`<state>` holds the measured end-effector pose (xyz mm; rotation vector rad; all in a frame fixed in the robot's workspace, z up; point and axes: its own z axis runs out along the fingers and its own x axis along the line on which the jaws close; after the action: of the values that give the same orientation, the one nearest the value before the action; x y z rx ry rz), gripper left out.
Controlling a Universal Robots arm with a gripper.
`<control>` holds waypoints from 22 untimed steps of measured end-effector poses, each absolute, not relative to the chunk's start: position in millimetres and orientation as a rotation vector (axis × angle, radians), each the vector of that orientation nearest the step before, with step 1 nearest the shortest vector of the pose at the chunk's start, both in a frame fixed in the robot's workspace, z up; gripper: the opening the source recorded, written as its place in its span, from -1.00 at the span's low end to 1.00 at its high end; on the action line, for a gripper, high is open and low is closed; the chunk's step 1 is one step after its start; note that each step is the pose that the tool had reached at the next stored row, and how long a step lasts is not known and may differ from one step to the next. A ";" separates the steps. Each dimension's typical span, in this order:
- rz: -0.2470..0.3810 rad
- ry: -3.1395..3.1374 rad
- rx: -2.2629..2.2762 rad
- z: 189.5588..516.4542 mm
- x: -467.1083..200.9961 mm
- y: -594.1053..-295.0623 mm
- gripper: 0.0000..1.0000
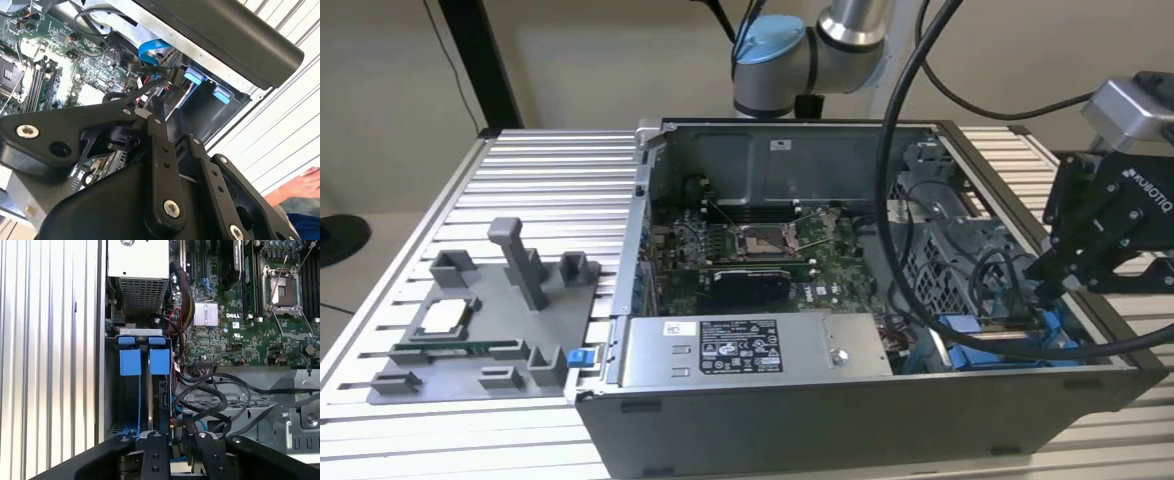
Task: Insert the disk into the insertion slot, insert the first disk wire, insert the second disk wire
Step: 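Insert the first disk wire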
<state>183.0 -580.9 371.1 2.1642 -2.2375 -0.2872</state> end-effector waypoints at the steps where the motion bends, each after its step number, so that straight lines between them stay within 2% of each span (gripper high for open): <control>1: -0.287 -2.238 2.164 371.1 183.5 -581.0 1.00; 22: -0.293 -2.235 2.161 371.0 198.2 -580.9 1.00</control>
<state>198.2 -580.9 371.0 2.1606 -2.2348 -0.2933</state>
